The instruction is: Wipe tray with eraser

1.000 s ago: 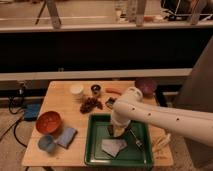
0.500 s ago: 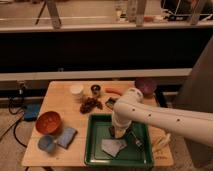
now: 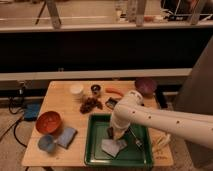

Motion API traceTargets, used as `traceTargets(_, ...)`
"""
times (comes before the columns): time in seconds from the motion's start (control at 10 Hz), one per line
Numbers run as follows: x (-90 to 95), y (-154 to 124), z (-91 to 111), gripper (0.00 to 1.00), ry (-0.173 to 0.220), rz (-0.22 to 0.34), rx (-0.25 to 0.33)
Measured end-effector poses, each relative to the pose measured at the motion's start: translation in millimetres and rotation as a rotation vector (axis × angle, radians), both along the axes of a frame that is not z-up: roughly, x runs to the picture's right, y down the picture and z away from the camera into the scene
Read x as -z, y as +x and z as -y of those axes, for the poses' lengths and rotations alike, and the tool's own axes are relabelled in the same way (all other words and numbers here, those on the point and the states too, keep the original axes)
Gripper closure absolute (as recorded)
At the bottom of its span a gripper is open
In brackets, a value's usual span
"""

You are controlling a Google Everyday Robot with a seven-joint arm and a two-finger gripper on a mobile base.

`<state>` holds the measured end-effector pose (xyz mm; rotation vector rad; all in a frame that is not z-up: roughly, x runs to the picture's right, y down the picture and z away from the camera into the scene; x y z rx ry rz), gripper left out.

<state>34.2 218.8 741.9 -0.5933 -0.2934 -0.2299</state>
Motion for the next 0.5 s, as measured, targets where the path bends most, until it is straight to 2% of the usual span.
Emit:
traceTargets(0.2, -1.7, -9, -2, 1.00, 0.009, 0.013, 0.017)
traceTargets(0.5, -12.7, -24, -4, 1.00, -0.009, 0.022, 0.047)
